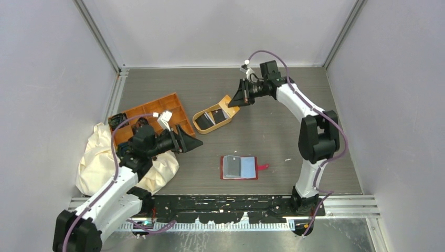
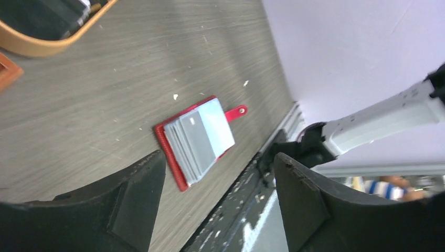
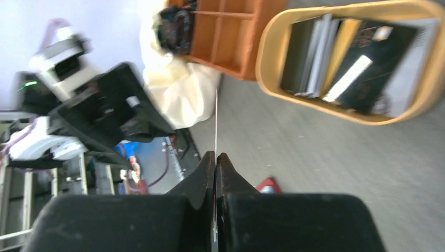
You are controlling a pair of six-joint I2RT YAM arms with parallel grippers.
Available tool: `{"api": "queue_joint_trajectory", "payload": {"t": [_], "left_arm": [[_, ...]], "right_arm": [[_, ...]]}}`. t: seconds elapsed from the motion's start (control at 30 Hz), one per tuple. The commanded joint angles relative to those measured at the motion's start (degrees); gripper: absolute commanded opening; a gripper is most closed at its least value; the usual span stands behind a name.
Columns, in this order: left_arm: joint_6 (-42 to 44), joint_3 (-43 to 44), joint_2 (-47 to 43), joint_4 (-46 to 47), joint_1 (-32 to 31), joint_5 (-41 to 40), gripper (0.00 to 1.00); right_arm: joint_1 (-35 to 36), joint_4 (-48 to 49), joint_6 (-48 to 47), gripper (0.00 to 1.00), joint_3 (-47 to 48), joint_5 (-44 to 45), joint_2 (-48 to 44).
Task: Put the credit cards into the card holder
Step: Pick up the credit card from the storage box, then insert the credit card into the card holder.
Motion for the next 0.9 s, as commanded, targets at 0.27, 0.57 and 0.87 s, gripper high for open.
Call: {"api": "queue_joint_trajectory", "payload": {"t": [0.27,0.57,0.87], "left_arm": [[-11.2,-10.5,3.6,46.2,-23.6,-25.1,0.73],[-14.8,-3.0,18.3,58.2,-27.9,-24.6,0.61],[-14.6,2.5,27.1,64.9,-30.5,-22.9,0.49]], "right_arm": [[0.9,35.6,16.5,0.01,-31.8,-12.8,-28.8],[1.2,41.3,16.7,0.01,-40.1,-10.5,-41.6],[3.3,41.7,17.0,0.01,-40.5,-10.7,-41.7]]}}
